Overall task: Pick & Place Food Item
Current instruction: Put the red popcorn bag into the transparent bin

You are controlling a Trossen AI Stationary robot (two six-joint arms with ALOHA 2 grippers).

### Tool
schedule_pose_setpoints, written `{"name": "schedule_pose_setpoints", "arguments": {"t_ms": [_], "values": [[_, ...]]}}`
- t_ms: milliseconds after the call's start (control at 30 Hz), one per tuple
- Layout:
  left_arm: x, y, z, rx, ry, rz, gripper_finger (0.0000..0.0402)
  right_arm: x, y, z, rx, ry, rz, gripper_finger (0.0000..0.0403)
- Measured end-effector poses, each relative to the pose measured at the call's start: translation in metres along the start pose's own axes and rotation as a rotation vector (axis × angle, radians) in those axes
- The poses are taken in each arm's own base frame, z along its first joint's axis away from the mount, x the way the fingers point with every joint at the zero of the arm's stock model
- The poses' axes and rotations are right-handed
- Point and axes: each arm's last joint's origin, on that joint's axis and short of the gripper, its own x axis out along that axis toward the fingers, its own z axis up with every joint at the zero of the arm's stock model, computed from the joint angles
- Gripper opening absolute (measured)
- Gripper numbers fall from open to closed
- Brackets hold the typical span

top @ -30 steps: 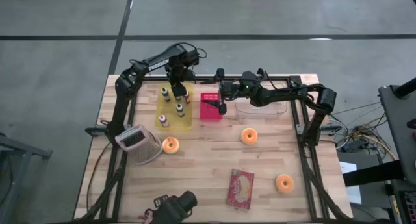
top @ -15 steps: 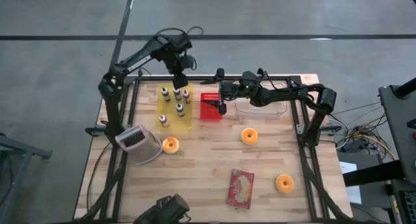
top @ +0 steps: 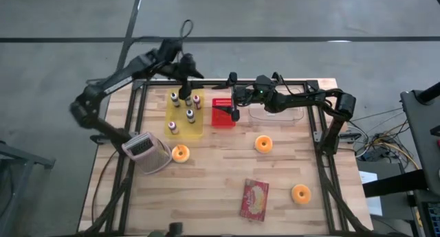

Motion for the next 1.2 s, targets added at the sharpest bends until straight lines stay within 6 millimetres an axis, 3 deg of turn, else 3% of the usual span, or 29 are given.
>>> {"name": "schedule_pose_setpoints", "arguments": {"t_ms": [500, 800, 1200], "values": [[-0.045, -0.058, -0.087, -0.135, -0.462, 0.684, 0.0224, 0.000, 0.000, 0.000, 0.000, 0.001, 0.000, 0.0346], [-0.049, -0.071, -0.113, -0.168, -0.460, 0.736, 0.0223, 0.000, 0.000, 0.000, 0.002, 0.003, 0.001, 0.0342], [-0.046, -0.072, -0.118, -0.180, -0.461, 0.740, 0.0223, 0.000, 0.000, 0.000, 0.002, 0.003, 0.001, 0.0346]]}}
